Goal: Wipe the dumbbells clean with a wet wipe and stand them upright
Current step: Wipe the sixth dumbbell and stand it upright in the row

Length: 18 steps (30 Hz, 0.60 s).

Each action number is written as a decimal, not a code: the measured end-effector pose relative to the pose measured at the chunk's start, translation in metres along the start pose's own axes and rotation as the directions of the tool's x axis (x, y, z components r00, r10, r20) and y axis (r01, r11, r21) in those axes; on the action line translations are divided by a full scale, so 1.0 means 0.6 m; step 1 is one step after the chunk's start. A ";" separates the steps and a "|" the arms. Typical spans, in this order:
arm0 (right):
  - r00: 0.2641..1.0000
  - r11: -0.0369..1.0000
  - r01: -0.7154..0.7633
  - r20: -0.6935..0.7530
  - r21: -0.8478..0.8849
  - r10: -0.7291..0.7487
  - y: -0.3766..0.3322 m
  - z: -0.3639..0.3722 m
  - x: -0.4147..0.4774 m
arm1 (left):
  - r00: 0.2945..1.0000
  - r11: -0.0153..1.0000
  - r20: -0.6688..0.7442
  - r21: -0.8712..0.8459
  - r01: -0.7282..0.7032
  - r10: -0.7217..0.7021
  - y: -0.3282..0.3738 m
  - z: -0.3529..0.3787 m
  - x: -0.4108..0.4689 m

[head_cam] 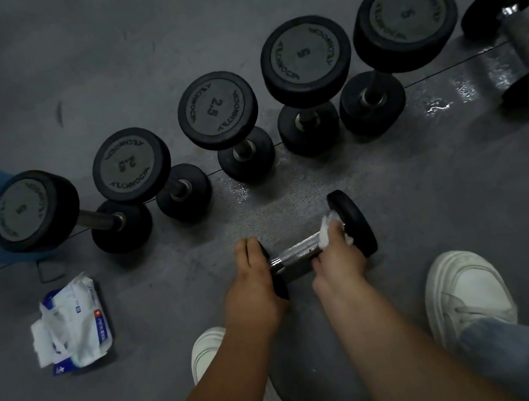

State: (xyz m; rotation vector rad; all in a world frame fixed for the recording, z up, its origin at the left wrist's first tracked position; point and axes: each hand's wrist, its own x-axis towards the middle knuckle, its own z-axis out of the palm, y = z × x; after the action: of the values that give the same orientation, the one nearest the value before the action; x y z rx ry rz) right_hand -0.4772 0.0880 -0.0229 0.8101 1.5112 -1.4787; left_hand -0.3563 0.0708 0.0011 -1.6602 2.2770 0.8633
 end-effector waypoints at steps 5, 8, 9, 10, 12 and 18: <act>0.999 0.993 -0.025 0.024 -0.114 0.028 -0.014 0.011 0.005 | 1.000 1.000 -0.001 -0.004 0.001 -0.001 -0.002 0.001 0.001; 1.000 0.967 0.031 0.005 -0.254 -0.031 -0.014 -0.001 0.003 | 1.000 1.000 0.012 -0.005 0.014 -0.014 0.001 -0.004 0.007; 0.998 0.970 0.057 0.003 -0.234 -0.058 -0.005 -0.020 -0.002 | 1.000 1.000 0.017 0.000 0.011 -0.011 0.001 -0.003 0.007; 0.998 0.977 0.054 -0.014 -0.208 -0.058 0.006 -0.043 -0.008 | 1.000 1.000 0.023 0.005 0.011 -0.011 0.001 -0.002 0.006; 0.998 0.982 -0.036 -0.054 -0.184 0.027 0.029 -0.084 -0.012 | 0.999 1.000 0.029 0.016 0.019 -0.020 0.000 -0.001 0.002; 0.958 0.946 -0.287 0.057 0.147 0.282 0.022 -0.059 -0.003 | 1.000 1.000 0.004 -0.010 -0.009 0.009 0.000 -0.005 0.006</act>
State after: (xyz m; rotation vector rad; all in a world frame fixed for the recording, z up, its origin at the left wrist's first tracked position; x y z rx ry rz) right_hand -0.4691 0.1245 -0.0296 1.0421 1.2053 -1.3945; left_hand -0.3568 0.0658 0.0018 -1.6524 2.2829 0.8797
